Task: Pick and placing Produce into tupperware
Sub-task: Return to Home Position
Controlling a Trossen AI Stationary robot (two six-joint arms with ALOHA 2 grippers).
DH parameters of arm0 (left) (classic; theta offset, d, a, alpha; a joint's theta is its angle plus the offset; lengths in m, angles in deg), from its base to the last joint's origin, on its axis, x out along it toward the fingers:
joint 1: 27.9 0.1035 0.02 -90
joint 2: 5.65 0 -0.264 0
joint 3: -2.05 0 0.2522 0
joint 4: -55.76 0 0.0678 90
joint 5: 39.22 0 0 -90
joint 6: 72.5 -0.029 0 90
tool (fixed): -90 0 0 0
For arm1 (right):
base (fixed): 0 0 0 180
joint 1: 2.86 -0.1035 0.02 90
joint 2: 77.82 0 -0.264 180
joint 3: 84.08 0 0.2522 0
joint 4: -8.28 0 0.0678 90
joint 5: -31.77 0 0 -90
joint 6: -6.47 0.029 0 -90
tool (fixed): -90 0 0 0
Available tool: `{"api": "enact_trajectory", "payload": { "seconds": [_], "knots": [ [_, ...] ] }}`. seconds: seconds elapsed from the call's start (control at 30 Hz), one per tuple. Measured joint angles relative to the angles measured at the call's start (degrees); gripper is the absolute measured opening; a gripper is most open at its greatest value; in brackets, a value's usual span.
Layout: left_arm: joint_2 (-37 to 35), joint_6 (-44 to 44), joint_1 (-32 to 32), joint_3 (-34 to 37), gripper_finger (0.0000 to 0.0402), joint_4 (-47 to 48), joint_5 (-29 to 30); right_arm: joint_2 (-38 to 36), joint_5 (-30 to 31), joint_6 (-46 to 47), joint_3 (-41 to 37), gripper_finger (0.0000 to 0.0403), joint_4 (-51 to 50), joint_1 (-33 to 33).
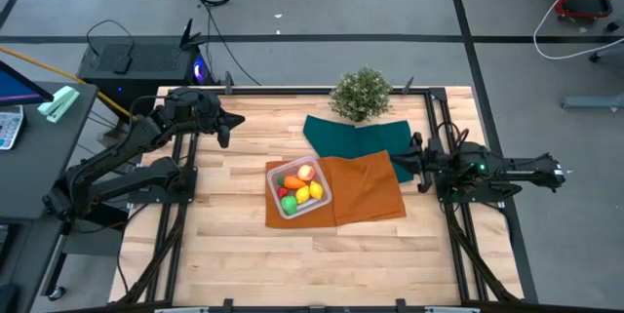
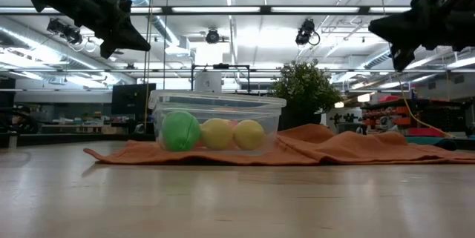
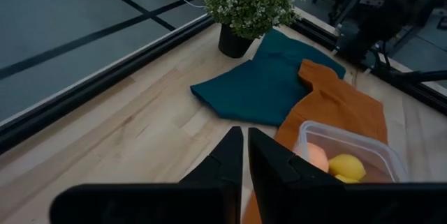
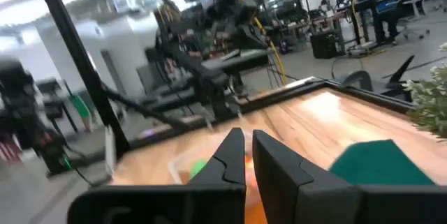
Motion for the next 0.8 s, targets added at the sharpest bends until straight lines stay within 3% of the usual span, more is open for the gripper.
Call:
{"api": "enact_trajectory", "payload": {
  "seconds": [0.37,0.8],
  "knots": [
    [0.00,-0.35,0.01,0.00,0.0030,-0.04,-0.04,0.37,-4.80,-3.94,-0.07,0.0000,-5.45,-0.04],
    [0.00,-0.20,0.01,0.00,0.0026,-0.13,-0.06,4.51,-5.00,-0.48,0.86,0.0000,-7.20,-0.02]
  ]
}}
